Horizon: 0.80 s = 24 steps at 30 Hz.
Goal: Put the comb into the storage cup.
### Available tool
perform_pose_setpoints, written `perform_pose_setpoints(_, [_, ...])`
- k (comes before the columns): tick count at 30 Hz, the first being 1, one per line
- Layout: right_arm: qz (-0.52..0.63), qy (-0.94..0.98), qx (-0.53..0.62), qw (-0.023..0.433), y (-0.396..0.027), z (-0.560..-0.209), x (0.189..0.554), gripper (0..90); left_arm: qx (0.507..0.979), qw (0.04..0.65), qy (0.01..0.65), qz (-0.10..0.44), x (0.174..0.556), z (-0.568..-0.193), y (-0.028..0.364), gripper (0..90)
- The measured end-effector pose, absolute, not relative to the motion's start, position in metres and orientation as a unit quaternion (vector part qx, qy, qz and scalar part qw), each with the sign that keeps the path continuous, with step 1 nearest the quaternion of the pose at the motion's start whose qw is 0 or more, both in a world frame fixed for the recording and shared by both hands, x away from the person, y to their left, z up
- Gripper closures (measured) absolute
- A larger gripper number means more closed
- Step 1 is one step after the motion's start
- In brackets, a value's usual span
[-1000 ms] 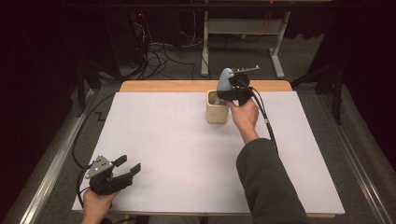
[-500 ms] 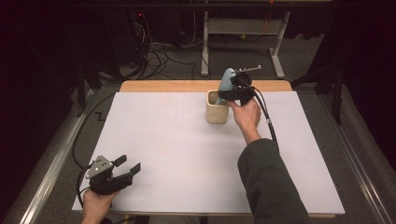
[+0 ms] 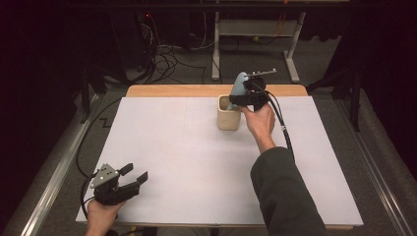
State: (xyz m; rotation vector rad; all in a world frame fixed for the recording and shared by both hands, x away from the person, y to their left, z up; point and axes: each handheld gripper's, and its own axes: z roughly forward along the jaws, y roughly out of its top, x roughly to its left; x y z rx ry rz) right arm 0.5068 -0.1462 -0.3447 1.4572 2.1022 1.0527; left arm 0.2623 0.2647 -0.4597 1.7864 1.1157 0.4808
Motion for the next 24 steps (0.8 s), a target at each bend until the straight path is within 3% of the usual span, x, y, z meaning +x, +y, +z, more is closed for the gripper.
perform_pose_setpoints(13, [0.374,0.743,0.525,0.181,-0.149,-0.345,0.503,31.9,0.731,0.47,0.455,0.196,0.262,-0.459,0.266,32.9])
perform_pose_setpoints(17, [0.385,0.737,0.515,0.208,-0.152,-0.348,0.497,36.0,0.728,0.472,0.456,0.197,0.262,-0.46,0.266,32.9])
perform_pose_setpoints(24, [0.39,0.731,0.52,0.207,-0.164,-0.351,0.494,33.6,0.729,0.471,0.456,0.196,0.262,-0.459,0.265,32.8])
